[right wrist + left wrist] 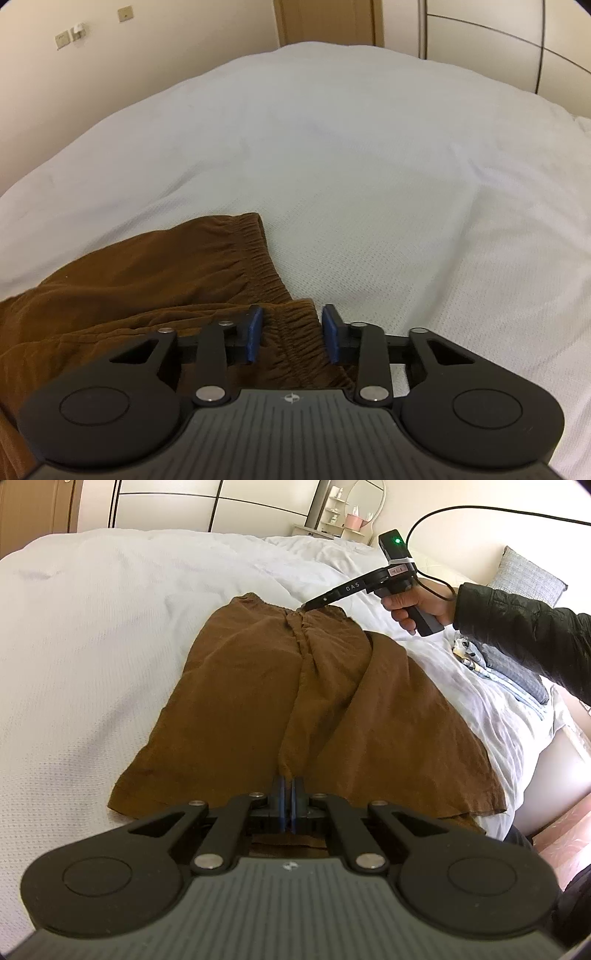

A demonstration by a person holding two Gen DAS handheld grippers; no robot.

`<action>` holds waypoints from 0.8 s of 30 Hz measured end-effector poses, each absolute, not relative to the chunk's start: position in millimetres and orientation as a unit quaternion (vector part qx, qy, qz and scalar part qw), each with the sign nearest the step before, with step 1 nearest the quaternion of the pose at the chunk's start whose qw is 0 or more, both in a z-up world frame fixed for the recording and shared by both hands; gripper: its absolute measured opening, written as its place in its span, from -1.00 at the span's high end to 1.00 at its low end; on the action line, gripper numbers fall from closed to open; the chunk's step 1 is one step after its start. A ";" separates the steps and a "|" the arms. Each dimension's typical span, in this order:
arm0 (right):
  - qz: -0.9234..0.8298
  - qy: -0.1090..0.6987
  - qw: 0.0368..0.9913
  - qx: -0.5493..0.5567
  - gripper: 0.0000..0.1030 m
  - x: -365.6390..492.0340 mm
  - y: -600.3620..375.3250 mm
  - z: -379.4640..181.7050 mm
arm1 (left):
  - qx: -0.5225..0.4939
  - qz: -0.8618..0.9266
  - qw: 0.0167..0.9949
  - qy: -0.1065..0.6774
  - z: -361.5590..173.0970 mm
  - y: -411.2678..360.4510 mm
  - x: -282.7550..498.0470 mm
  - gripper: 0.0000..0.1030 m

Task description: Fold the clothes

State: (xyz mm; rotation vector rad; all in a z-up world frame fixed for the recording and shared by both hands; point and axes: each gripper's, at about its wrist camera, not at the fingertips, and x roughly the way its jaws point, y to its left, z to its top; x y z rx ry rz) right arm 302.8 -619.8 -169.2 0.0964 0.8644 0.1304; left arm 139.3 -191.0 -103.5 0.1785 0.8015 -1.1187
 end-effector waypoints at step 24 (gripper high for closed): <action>0.058 0.281 0.957 0.049 0.51 315.0 -569.5 -107.4 | -0.007 -0.416 0.851 0.322 -86.5 -114.7 173.7 1.00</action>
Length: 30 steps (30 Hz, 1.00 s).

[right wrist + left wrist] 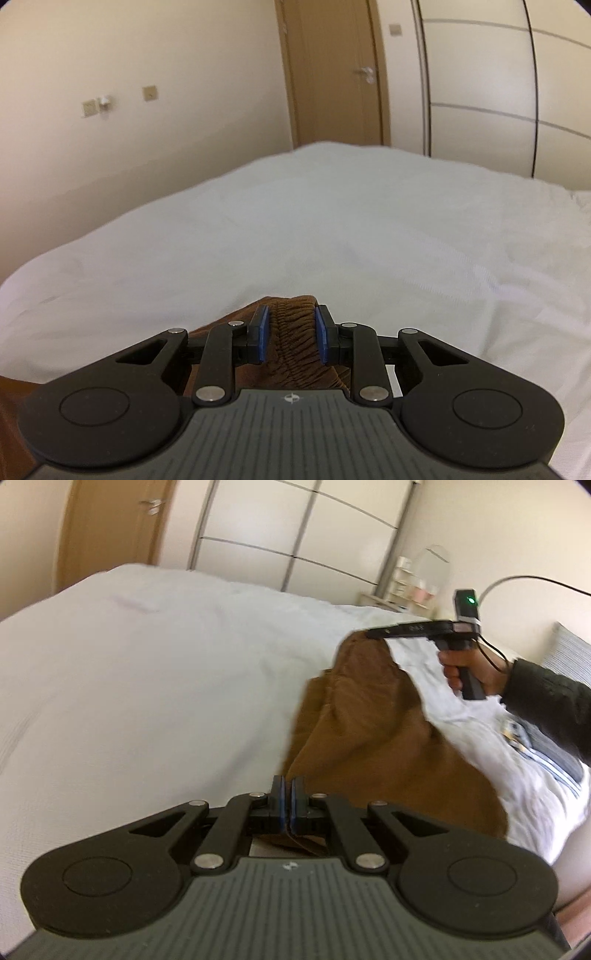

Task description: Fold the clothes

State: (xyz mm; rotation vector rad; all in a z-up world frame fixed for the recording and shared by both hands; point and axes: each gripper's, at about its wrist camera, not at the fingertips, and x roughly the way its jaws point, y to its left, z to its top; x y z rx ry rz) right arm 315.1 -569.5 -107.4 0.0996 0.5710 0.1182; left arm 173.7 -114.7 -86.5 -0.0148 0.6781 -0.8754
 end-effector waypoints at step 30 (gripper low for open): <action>-0.018 0.259 0.947 0.189 -0.10 42.1 -426.8 -156.3 | 0.001 -0.436 0.822 0.367 -95.7 -106.3 200.2 0.15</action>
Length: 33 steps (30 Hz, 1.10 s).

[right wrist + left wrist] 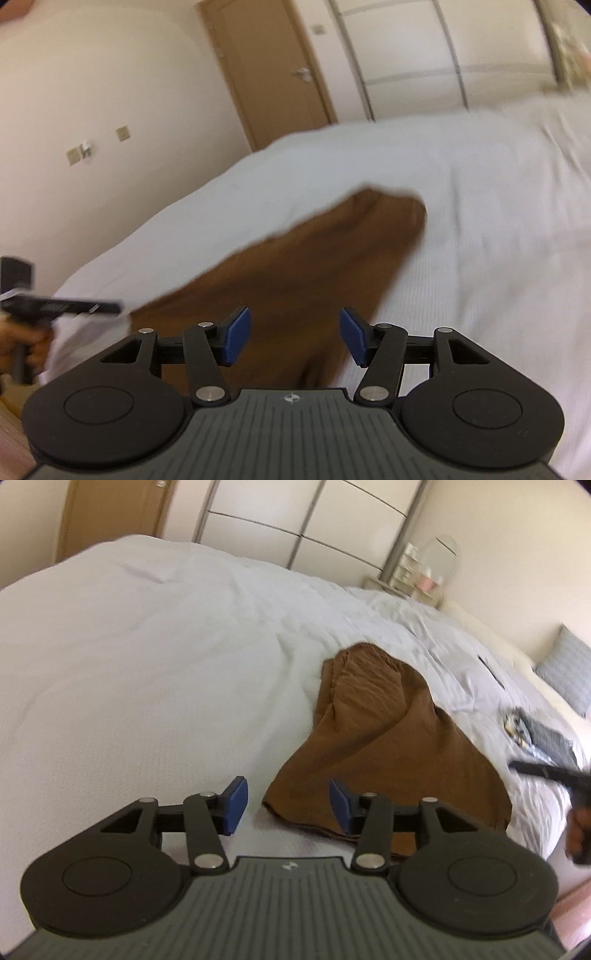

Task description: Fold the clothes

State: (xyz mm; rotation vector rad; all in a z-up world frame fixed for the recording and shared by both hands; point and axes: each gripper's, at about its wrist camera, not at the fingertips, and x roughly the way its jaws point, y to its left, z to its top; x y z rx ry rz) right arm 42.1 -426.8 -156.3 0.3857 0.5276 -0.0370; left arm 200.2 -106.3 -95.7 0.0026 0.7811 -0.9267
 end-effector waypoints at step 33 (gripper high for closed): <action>-0.096 0.254 0.949 0.161 -0.48 -48.7 -377.3 -189.5 | 0.238 -0.569 0.739 0.270 -99.1 -252.0 -15.1 1.00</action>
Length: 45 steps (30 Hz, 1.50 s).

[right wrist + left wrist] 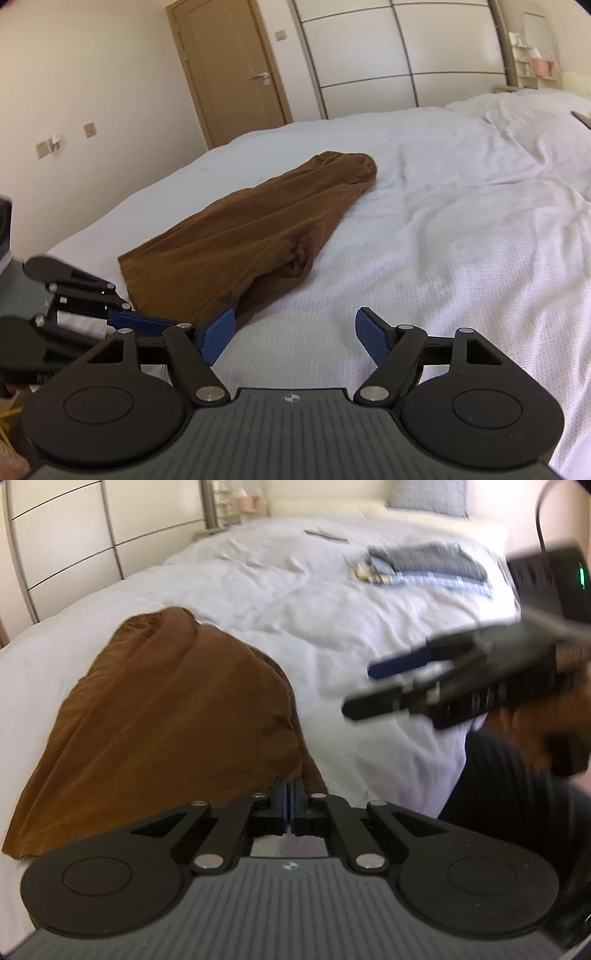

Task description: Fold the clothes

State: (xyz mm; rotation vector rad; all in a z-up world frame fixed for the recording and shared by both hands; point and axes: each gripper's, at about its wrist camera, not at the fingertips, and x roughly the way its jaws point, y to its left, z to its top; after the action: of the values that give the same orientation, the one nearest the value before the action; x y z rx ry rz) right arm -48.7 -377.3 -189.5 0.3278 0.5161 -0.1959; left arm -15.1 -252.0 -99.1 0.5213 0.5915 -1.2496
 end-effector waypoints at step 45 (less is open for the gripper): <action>-0.266 0.249 0.931 -0.002 -0.92 -43.7 -395.9 -209.5 | 0.089 -0.472 0.813 0.328 -82.0 -142.6 85.6 0.85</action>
State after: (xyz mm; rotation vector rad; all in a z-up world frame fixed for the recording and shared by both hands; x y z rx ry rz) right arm -43.7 -395.9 -209.5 -0.0048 0.5100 -0.5452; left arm 85.6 -142.6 -82.0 0.1900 0.7009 -1.0068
